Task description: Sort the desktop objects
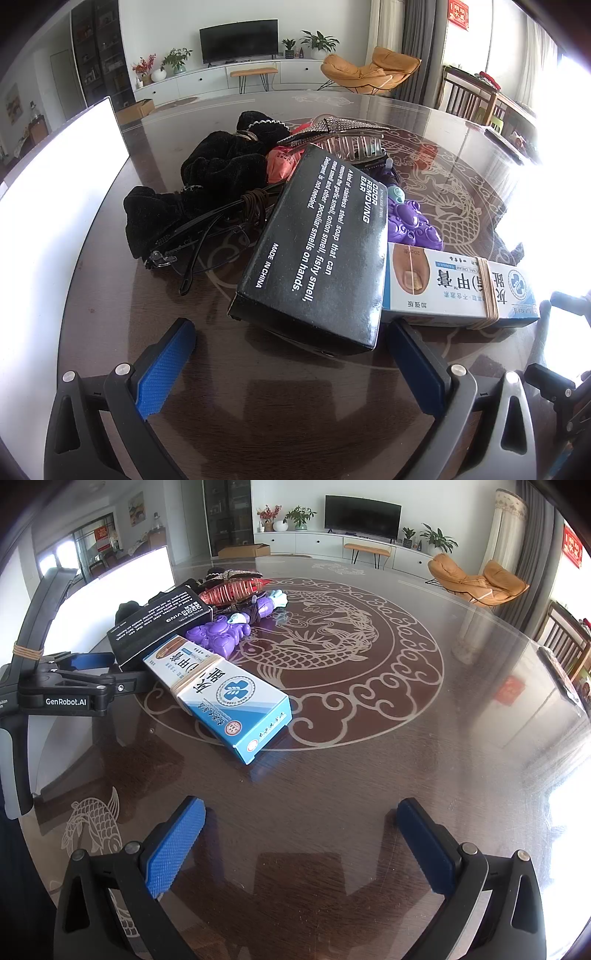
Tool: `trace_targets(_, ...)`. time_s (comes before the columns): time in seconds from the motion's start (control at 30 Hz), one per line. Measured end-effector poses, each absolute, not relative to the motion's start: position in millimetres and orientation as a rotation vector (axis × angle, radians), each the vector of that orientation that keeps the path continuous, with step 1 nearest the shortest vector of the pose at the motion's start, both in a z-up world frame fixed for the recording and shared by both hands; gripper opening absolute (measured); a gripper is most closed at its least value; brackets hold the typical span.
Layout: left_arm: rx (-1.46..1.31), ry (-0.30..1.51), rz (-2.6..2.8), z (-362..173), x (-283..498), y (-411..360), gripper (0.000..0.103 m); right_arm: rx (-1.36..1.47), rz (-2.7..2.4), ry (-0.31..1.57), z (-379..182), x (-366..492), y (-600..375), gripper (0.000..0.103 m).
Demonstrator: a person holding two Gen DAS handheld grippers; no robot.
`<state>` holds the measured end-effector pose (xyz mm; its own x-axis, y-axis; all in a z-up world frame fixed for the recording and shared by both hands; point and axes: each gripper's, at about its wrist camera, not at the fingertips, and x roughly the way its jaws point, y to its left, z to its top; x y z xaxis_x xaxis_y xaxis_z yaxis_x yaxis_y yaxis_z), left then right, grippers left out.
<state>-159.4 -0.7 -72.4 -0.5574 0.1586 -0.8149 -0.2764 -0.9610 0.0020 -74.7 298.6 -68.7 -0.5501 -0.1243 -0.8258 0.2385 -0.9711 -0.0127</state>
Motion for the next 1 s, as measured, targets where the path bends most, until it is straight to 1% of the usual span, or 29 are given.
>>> trace_targets(1.0, -1.324, 0.188, 2.566, -70.6, -159.4, -1.2, 0.103, 1.365, -2.592, 0.182, -69.3, -74.3, 298.3, 0.103)
